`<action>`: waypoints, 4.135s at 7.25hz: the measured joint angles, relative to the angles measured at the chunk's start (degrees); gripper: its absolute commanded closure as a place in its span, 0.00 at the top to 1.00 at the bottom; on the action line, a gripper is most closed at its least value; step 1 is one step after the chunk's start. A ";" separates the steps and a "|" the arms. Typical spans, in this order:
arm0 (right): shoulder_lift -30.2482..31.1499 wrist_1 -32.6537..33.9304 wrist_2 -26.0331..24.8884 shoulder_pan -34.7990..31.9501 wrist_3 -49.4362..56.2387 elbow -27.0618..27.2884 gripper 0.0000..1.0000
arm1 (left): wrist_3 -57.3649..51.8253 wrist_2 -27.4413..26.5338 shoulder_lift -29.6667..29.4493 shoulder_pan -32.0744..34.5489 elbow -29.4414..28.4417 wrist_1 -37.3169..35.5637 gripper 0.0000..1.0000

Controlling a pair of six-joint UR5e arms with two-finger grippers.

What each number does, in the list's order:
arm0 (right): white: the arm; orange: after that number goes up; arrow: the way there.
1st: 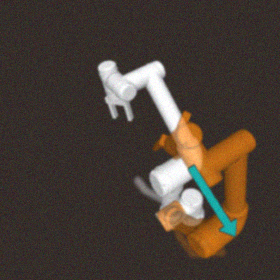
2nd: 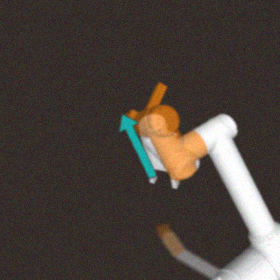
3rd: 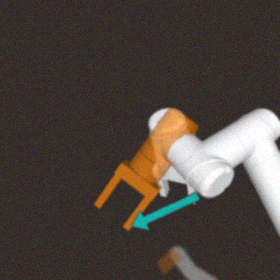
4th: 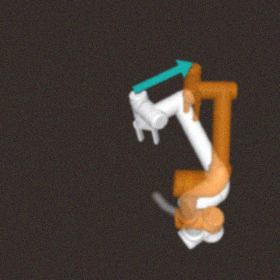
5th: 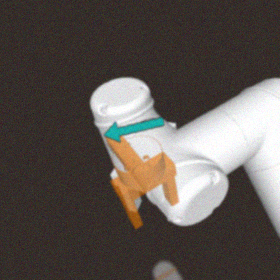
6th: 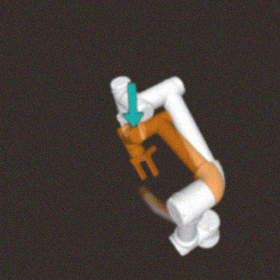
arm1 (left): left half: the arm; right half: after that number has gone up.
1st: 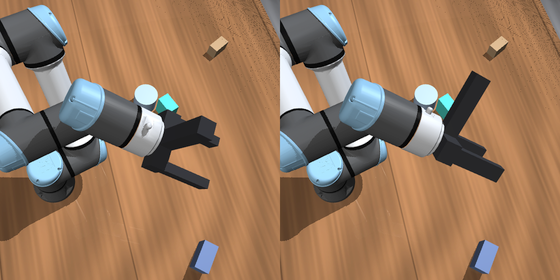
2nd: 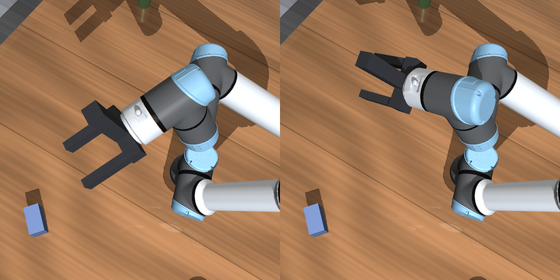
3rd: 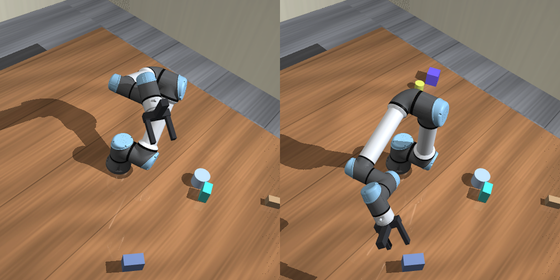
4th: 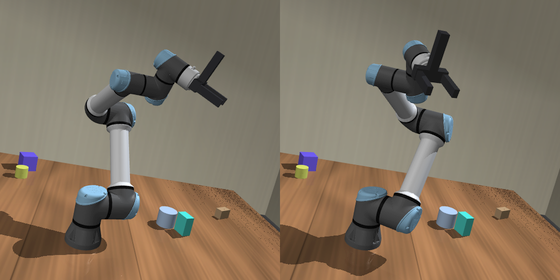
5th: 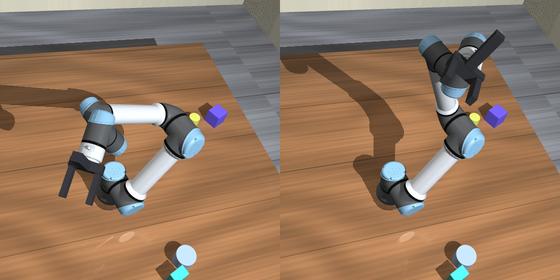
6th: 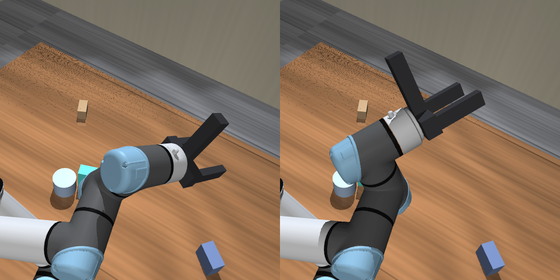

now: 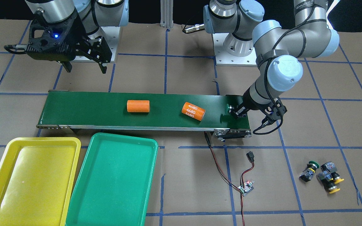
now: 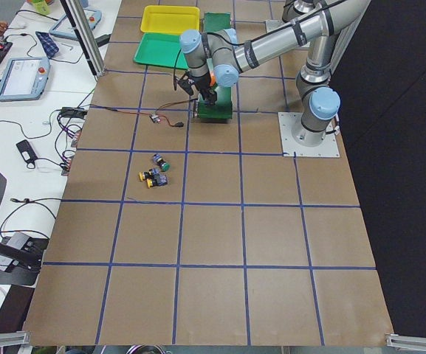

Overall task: Sort buttons by color to trays
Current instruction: 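Carry the green-capped button to the belt and release it with the left gripper, then return the left gripper to the pile and grasp another green-capped button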

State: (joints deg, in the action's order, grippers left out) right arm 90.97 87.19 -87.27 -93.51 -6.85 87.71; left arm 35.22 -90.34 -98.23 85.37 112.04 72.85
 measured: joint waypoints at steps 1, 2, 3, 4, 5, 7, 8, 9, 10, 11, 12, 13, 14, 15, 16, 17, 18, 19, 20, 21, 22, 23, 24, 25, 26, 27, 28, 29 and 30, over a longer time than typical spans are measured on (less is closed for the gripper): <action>0.00 0.00 0.00 0.00 0.00 0.00 1.00 | 1.77 -0.24 0.38 0.90 1.19 -0.25 1.00; 0.00 0.00 0.01 0.00 0.00 0.00 1.00 | 0.41 -0.52 0.54 0.84 1.10 -0.87 1.00; 0.00 0.00 0.03 0.00 0.00 0.00 1.00 | -6.06 -0.77 0.68 -1.19 -0.20 -2.24 1.00; 0.00 0.00 0.02 0.00 0.00 0.00 1.00 | -15.97 -0.68 -0.12 -5.97 -2.78 -3.25 1.00; 0.00 0.00 0.00 0.00 0.00 0.00 1.00 | -27.02 -0.44 -2.45 -11.83 -6.15 -3.88 1.00; 0.00 0.00 0.00 0.01 0.01 0.00 1.00 | -46.44 -0.57 -10.89 -19.91 -14.65 -6.39 1.00; 0.00 0.00 0.00 0.02 0.03 0.00 1.00 | -53.21 -0.59 -15.43 -22.14 -18.56 -7.41 1.00; 0.00 0.00 0.00 0.02 0.02 0.00 1.00 | -58.69 -0.61 -19.07 -23.22 -20.84 -9.30 1.00; 0.00 0.00 0.00 0.02 0.02 0.00 1.00 | -63.49 -0.58 -21.81 -23.66 -21.72 -12.12 1.00; 0.00 0.00 0.00 0.03 0.05 0.00 1.00 | -67.17 -0.41 -23.70 -23.82 -22.03 -14.14 1.00; 0.00 0.00 0.00 0.04 0.10 0.00 1.00 | -68.98 -0.22 -24.99 -23.83 -22.08 -15.35 1.00; 0.00 0.00 0.00 0.06 0.14 0.00 1.00 | -70.02 -0.02 -25.89 -23.85 -21.81 -16.10 0.96; 0.00 0.00 0.00 0.08 0.16 0.00 1.00 | -71.59 0.07 -26.36 -23.85 -21.11 -16.94 0.87; 0.00 0.00 0.00 0.08 0.19 0.00 1.00 | -73.67 0.10 -26.63 -23.85 -20.36 -18.85 0.77; 0.00 0.00 0.00 0.11 0.25 0.00 1.00 | -75.20 0.16 -26.85 -23.85 -19.96 -21.03 0.75; 0.00 0.00 0.00 0.14 0.31 0.00 1.00 | -76.06 0.45 -26.98 -23.85 -19.79 -22.16 0.76; 0.00 -0.02 0.00 0.21 0.34 0.00 1.00 | -76.49 0.97 -26.98 -23.85 -19.74 -22.61 0.77; 0.00 -0.06 -0.02 0.26 0.35 0.02 1.00 | -76.60 1.35 -26.93 -23.84 -19.72 -22.74 0.77; 0.00 -0.08 -0.04 0.25 0.35 0.06 1.00 | -76.38 1.97 -26.63 -23.57 -19.69 -22.53 0.81; 0.00 -0.09 -0.02 0.24 0.35 0.07 1.00 | -75.97 3.22 -25.86 -22.91 -19.26 -22.04 0.84; 0.00 -0.07 -0.01 0.24 0.35 0.08 1.00 | -75.47 4.44 -24.73 -22.00 -18.12 -21.76 0.86; 0.00 -0.03 -0.01 0.23 0.35 0.09 1.00 | -74.26 4.97 -23.54 -21.10 -16.87 -21.71 0.87; 0.00 -0.01 -0.01 0.21 0.33 0.09 1.00 | -72.90 5.06 -22.71 -20.50 -16.26 -21.87 0.88; 0.00 -0.02 0.00 0.19 0.31 0.09 1.00 | -72.45 5.06 -22.64 -20.27 -16.37 -22.28 0.88; 0.00 -0.06 0.00 0.19 0.33 0.09 1.00 | -72.46 5.05 -23.08 -20.22 -17.14 -22.64 0.88; 0.00 -0.06 0.00 0.22 0.34 0.09 1.00 | -72.66 5.05 -23.62 -20.23 -18.11 -22.87 0.88; 0.00 -0.05 0.00 0.23 0.35 0.09 1.00 | -73.09 5.03 -24.22 -20.23 -18.91 -22.96 0.88; 0.00 -0.06 0.00 0.21 0.33 0.09 1.00 | -73.46 5.03 -24.90 -20.24 -19.18 -23.00 0.88; 0.00 -0.08 0.00 0.19 0.29 0.09 1.00 | -73.63 5.06 -25.40 -20.24 -18.90 -23.01 0.88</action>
State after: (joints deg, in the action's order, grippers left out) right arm 90.97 87.11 -87.27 -93.33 -6.56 87.80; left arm -38.40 -85.28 -123.63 65.13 93.14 49.84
